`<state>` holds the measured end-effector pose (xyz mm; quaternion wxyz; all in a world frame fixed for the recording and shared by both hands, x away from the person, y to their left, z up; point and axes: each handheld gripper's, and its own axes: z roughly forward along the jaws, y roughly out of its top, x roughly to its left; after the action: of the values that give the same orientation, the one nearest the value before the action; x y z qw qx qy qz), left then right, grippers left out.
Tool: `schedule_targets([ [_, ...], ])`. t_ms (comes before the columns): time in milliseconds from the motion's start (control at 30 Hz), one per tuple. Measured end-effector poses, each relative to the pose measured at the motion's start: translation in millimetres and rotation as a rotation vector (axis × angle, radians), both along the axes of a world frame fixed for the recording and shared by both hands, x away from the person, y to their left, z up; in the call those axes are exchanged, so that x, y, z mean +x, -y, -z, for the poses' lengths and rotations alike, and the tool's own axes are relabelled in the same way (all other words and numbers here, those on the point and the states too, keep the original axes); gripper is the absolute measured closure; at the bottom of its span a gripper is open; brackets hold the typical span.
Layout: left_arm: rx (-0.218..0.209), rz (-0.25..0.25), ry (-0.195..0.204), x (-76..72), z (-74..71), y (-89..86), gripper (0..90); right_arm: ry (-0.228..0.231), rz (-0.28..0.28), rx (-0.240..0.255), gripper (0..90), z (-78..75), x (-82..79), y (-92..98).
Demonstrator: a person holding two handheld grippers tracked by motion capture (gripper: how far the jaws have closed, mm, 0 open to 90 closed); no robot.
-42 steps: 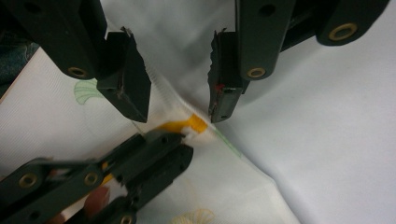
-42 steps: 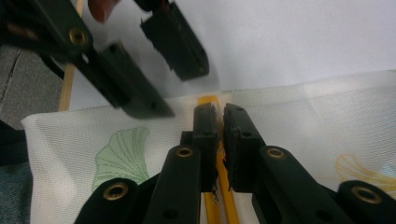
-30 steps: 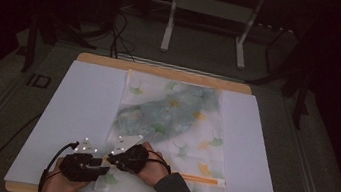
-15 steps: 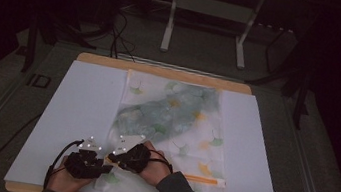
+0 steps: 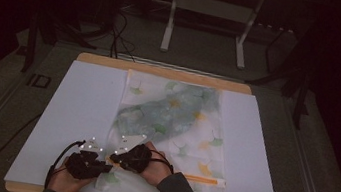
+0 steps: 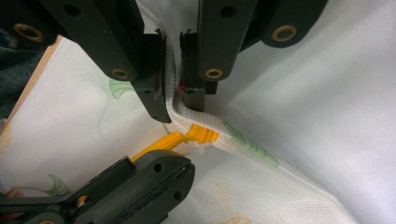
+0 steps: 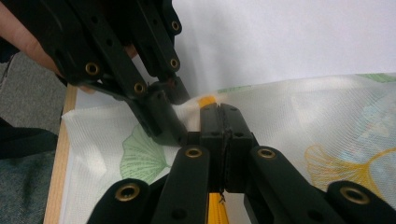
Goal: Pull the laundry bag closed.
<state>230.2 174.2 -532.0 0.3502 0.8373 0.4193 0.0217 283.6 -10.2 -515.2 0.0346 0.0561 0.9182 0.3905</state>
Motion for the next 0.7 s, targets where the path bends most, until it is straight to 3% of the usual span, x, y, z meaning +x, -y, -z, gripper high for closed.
schedule_targets([
  [367,0.014,0.01,0.025,-1.8,-2.5,0.8,88.2,-0.014,0.013,-0.002,89.4,4.6,4.2,5.2],
  [700,0.058,0.042,0.075,-4.6,-4.0,3.8,88.3,-0.039,0.0,0.018,78.0,5.2,7.5,10.9],
])
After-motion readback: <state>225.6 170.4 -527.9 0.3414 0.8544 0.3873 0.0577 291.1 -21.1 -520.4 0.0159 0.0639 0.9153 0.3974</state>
